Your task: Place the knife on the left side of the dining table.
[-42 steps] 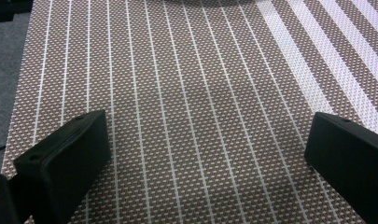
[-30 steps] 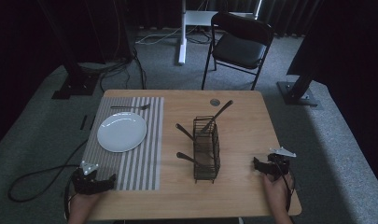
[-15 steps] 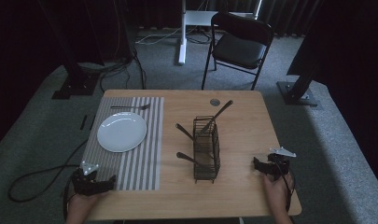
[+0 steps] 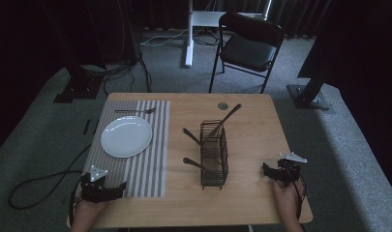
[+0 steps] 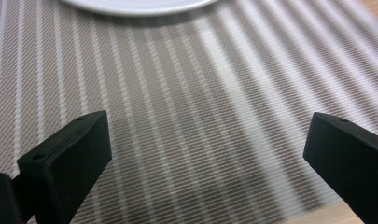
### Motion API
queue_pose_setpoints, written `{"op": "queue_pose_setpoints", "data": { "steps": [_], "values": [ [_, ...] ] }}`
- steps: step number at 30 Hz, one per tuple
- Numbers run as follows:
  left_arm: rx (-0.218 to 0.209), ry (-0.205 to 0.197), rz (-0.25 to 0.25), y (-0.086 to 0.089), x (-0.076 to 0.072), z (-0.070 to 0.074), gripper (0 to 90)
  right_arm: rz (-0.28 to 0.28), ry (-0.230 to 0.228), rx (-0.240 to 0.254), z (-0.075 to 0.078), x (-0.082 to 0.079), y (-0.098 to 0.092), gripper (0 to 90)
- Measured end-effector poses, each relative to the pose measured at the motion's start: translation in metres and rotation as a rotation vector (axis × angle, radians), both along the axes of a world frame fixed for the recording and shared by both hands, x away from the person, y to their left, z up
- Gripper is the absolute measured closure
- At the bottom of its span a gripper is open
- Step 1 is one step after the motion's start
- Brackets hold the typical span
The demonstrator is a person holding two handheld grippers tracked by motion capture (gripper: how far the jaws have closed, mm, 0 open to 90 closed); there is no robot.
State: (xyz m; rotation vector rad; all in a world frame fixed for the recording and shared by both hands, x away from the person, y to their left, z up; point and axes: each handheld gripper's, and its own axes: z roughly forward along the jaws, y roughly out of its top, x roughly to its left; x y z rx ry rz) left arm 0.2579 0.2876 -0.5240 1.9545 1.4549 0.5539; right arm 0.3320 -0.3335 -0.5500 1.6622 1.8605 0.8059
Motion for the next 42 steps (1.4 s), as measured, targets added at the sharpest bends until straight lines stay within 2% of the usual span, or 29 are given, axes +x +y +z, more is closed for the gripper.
{"op": "queue_pose_setpoints", "data": {
  "steps": [4,5,15,18,25,26,32,42],
  "values": [
    [-0.031,-0.018,-0.028,-0.007,-0.001,0.007,2.9,0.000,0.000,0.000,0.000,0.000,0.000,11.7],
    [-0.040,-0.031,-0.040,-0.012,-0.001,0.013,3.0,0.000,0.000,0.000,0.000,0.000,0.000,11.7],
    [-0.032,-0.047,-0.111,-0.030,0.002,0.026,3.0,0.000,0.000,0.000,0.000,0.000,0.000,11.7],
    [-0.042,-0.068,-0.137,-0.040,0.000,0.032,3.0,0.000,0.000,0.000,0.000,0.000,0.000,11.7],
    [-0.063,-0.083,-0.185,-0.051,-0.001,0.040,3.0,0.000,0.000,0.000,0.000,0.000,0.000,11.7],
    [-0.060,-0.086,-0.208,-0.055,-0.002,0.043,3.0,0.000,0.000,0.000,0.000,0.000,0.000,11.7],
    [-0.075,-0.105,-0.267,-0.068,-0.003,0.055,3.0,0.000,0.000,0.001,0.000,0.000,0.000,11.7],
    [-0.063,-0.138,-0.333,-0.088,-0.006,0.073,3.0,0.000,0.000,0.001,0.000,0.000,0.000,11.7]
  ]
}}
